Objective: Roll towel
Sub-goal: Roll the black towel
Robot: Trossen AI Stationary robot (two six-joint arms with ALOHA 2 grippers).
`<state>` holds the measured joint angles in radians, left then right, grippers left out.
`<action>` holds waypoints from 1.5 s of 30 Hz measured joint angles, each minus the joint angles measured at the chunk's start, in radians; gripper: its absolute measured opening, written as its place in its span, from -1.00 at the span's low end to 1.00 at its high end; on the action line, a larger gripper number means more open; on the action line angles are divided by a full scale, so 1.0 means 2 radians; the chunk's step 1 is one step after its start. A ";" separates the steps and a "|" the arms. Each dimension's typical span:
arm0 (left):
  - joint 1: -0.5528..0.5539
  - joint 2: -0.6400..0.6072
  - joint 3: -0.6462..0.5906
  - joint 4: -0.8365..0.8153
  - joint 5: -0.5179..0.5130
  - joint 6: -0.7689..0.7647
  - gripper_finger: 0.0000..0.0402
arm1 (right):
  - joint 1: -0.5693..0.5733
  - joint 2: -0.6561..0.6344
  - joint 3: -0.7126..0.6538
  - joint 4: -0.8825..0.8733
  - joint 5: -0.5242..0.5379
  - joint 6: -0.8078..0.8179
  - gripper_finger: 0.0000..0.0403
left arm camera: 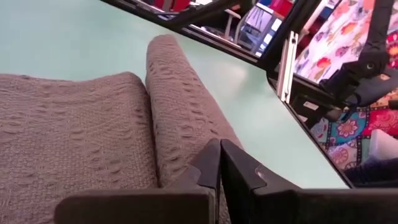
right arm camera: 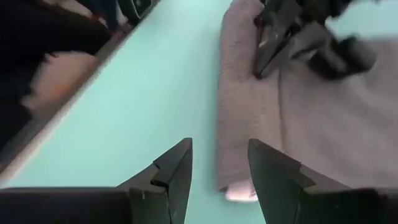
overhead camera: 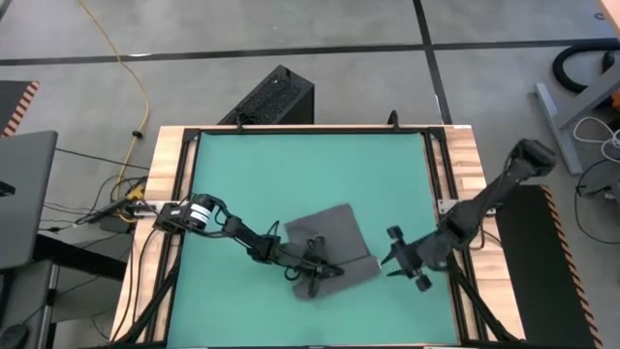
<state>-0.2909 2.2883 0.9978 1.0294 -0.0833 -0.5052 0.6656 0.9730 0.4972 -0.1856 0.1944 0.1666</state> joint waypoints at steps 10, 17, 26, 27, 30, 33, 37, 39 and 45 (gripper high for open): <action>0.006 -0.001 0.004 -0.014 0.000 -0.014 -1.00 | 0.048 0.145 0.008 0.051 0.116 -0.072 0.03; 0.005 -0.001 0.004 -0.014 0.000 -0.017 -1.00 | 0.048 0.214 0.023 0.060 0.140 -0.071 0.29; 0.004 -0.001 0.004 -0.019 0.000 -0.017 -1.00 | 0.010 0.291 0.025 0.090 0.143 -0.044 0.16; 0.003 -0.001 0.004 -0.019 0.000 -0.017 -1.00 | 0.007 0.291 0.025 0.091 0.138 -0.044 0.06; -0.001 -0.001 0.004 -0.021 -0.001 -0.016 -1.00 | -0.004 0.280 0.025 0.086 0.108 -0.046 -0.39; -0.006 -0.001 0.004 -0.022 -0.009 -0.014 -1.00 | -0.019 0.255 0.025 0.074 0.043 -0.045 -0.82; -0.017 -0.001 0.004 -0.022 -0.025 -0.016 -1.00 | -0.058 0.220 0.024 0.057 -0.094 0.040 -0.81; -0.027 -0.001 0.004 -0.020 -0.035 -0.018 -1.00 | -0.089 0.209 0.024 0.051 -0.178 0.103 -0.77; -0.039 0.004 0.002 0.050 -0.038 -0.012 -1.00 | -0.143 0.225 0.024 0.061 -0.329 0.152 -0.76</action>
<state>-0.3695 2.2955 1.0023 1.1298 -0.1593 -0.5285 0.3803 1.4237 0.5453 -0.0628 -0.4641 0.4705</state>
